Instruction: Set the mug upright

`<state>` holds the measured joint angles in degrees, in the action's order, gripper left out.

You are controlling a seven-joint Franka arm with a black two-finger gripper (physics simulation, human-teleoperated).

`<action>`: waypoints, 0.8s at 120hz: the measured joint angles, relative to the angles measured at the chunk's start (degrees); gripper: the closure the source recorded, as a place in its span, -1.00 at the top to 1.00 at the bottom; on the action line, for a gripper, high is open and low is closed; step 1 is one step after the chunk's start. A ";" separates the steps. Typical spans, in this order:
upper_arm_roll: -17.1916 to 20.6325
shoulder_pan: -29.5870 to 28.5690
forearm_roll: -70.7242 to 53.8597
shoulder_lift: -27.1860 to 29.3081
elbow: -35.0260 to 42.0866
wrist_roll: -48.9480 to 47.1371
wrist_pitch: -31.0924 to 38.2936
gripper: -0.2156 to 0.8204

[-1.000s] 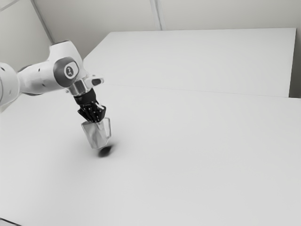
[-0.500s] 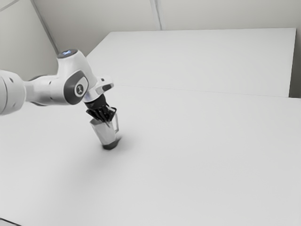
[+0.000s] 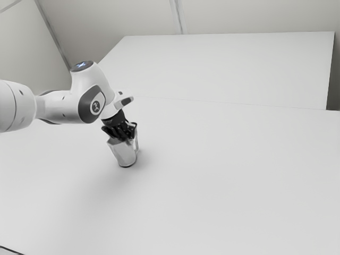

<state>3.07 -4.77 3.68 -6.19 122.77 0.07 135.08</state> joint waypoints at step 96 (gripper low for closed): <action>-0.60 2.97 -10.20 4.64 -17.01 -2.51 -16.47 0.56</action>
<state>2.47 -1.80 -6.52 -1.55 105.76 -2.43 118.61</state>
